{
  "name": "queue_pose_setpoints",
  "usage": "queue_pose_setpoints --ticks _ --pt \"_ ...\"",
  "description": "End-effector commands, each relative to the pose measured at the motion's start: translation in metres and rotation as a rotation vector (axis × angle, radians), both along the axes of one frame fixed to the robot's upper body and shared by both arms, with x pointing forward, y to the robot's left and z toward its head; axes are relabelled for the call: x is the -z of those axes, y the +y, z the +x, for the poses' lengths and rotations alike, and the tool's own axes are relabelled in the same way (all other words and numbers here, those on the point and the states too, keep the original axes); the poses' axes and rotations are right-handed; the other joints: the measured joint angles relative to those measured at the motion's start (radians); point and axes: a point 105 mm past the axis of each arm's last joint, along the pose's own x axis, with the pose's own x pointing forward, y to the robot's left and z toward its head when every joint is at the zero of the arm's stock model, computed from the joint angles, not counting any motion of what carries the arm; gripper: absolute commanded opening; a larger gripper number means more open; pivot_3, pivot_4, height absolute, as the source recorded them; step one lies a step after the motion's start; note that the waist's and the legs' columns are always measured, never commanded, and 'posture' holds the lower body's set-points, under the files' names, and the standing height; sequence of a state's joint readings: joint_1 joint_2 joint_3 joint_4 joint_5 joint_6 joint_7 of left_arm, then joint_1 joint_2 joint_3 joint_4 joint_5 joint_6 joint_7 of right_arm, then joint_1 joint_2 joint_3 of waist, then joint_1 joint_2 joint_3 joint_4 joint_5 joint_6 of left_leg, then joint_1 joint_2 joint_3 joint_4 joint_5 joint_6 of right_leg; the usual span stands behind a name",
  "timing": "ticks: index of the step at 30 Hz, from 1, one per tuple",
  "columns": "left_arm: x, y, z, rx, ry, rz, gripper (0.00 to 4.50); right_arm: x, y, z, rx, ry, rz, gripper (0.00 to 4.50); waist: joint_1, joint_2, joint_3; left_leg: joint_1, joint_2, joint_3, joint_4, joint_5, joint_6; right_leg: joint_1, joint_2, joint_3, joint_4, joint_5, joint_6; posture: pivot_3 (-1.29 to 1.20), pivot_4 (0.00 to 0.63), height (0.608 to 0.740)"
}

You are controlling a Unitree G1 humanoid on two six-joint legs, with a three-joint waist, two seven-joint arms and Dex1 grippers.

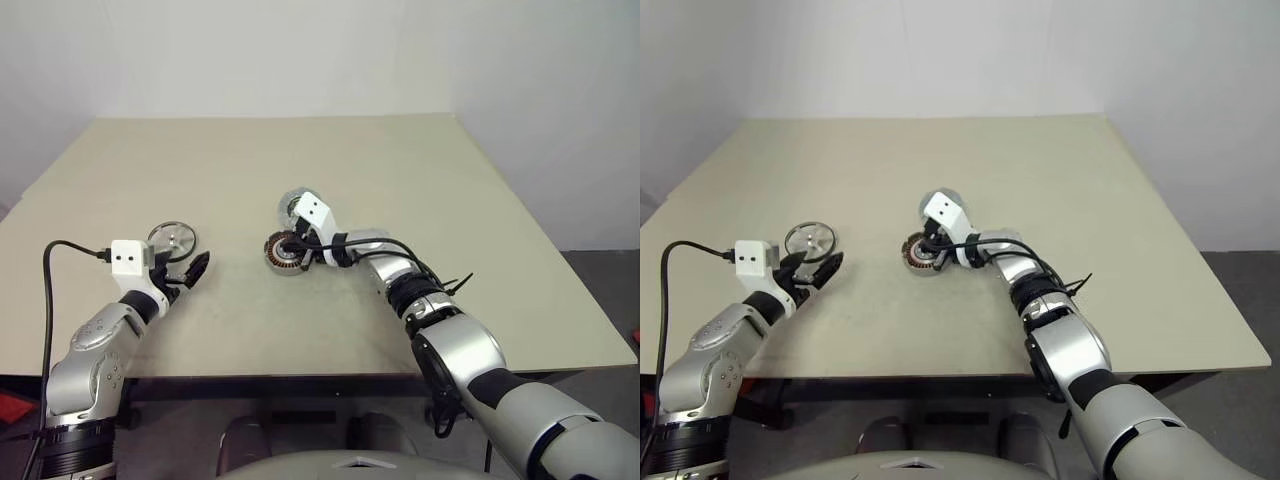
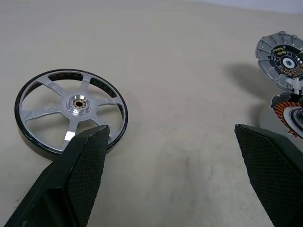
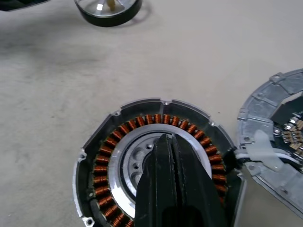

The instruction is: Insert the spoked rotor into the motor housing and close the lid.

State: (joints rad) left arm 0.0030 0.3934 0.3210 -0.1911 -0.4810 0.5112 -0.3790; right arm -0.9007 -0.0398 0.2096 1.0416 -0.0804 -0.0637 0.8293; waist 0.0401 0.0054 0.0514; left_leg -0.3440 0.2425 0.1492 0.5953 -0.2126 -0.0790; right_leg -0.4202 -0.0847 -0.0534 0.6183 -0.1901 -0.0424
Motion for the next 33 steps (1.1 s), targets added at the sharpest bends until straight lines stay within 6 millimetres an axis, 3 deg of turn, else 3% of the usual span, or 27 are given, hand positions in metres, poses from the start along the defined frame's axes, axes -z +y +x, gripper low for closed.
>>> queue_pose_setpoints --ticks 1,7,12,21,28,33 --pt "-0.018 0.002 0.001 -0.003 -0.061 0.028 4.50 0.004 -0.004 0.000 0.000 0.006 -0.024 0.03 0.001 0.000 0.000 0.001 0.000 0.000 0.000 0.000 0.000 0.001 0.000 0.000 0.000 0.000 0.000 0.00 0.000 0.740" --pt "-0.017 0.004 0.001 -0.021 -0.063 0.009 4.50 -0.039 0.000 0.011 -0.015 -0.073 0.091 0.03 0.000 0.000 0.000 0.000 0.000 0.000 0.000 0.000 0.000 0.000 0.000 0.000 0.000 0.000 0.000 0.00 0.000 0.740" --pt "-0.021 0.025 -0.003 -0.125 -0.085 -0.067 4.50 -0.068 -0.008 0.018 -0.004 -0.121 0.153 0.03 -0.001 0.000 0.000 -0.004 0.000 0.000 0.000 0.000 0.000 -0.004 0.000 0.000 0.000 0.000 0.000 0.00 0.000 0.740" --pt "-0.010 0.069 -0.019 -0.349 -0.052 -0.243 4.50 -0.071 -0.038 0.029 0.088 -0.137 0.135 0.03 0.001 0.000 0.000 -0.004 0.000 0.000 0.000 0.000 0.000 -0.004 0.000 0.000 0.000 0.000 0.000 0.00 0.000 0.740" --pt "-0.004 0.074 -0.010 -0.441 -0.023 -0.366 4.50 -0.070 -0.041 0.029 0.099 -0.136 0.136 0.03 0.003 -0.001 0.000 -0.004 0.000 0.000 0.001 0.000 0.000 -0.004 0.000 0.000 0.000 0.000 0.000 0.00 0.000 0.740" --pt "-0.008 0.067 0.003 -0.431 -0.029 -0.509 4.50 -0.069 -0.044 0.029 0.110 -0.141 0.136 0.03 0.003 -0.001 0.000 -0.004 0.000 0.000 0.001 0.000 0.000 -0.004 0.000 0.000 0.000 0.000 0.000 0.00 0.000 0.740"
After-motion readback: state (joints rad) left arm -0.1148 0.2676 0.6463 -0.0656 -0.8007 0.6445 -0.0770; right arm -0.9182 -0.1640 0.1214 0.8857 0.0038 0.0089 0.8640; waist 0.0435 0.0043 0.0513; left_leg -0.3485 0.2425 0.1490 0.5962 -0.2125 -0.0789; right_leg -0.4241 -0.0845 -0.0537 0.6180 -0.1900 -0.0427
